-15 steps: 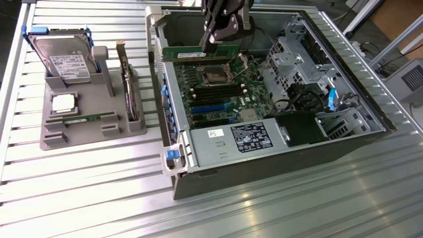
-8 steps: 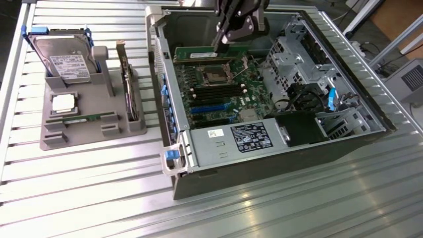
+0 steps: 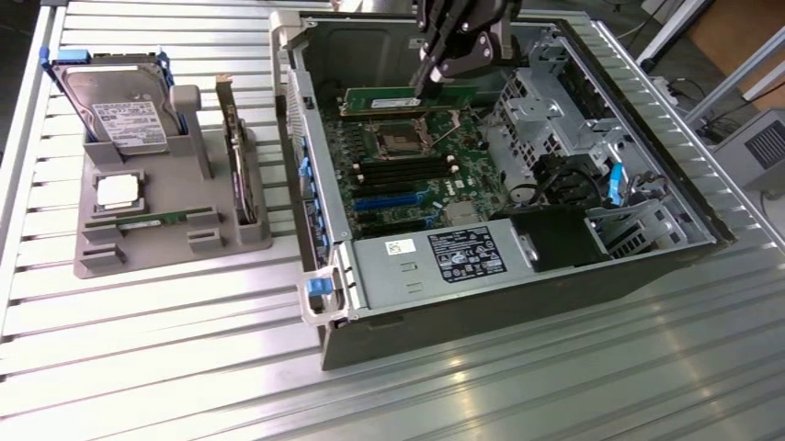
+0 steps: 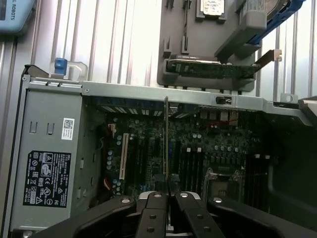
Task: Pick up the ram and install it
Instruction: 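Pick up the ram and move it above insertion slot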
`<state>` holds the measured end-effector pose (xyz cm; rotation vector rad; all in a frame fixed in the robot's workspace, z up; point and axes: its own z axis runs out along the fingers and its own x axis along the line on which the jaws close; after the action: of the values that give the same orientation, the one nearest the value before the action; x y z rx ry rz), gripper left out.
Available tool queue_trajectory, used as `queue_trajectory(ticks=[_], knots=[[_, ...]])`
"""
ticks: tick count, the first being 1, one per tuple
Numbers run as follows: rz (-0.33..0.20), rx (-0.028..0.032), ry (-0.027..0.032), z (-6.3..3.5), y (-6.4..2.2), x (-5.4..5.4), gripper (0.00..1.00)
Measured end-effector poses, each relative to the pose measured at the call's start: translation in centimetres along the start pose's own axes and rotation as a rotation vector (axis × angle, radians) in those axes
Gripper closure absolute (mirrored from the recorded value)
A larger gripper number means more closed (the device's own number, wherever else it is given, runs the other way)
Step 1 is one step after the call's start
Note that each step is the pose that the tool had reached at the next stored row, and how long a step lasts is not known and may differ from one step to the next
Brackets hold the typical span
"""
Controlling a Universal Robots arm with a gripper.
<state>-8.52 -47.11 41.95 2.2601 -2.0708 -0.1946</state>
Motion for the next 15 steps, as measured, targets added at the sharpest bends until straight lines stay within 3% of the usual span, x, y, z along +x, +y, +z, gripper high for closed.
queue_trajectory(ticks=[3,10,15], knots=[[0.000,-0.0005,0.0000,-0.01,-0.37,0.0,0.88],[0.000,-0.0026,-0.0001,-0.11,-2.15,0.2,0.88],[0.000,-0.0032,-0.0002,-0.13,-2.81,0.2,0.88]])
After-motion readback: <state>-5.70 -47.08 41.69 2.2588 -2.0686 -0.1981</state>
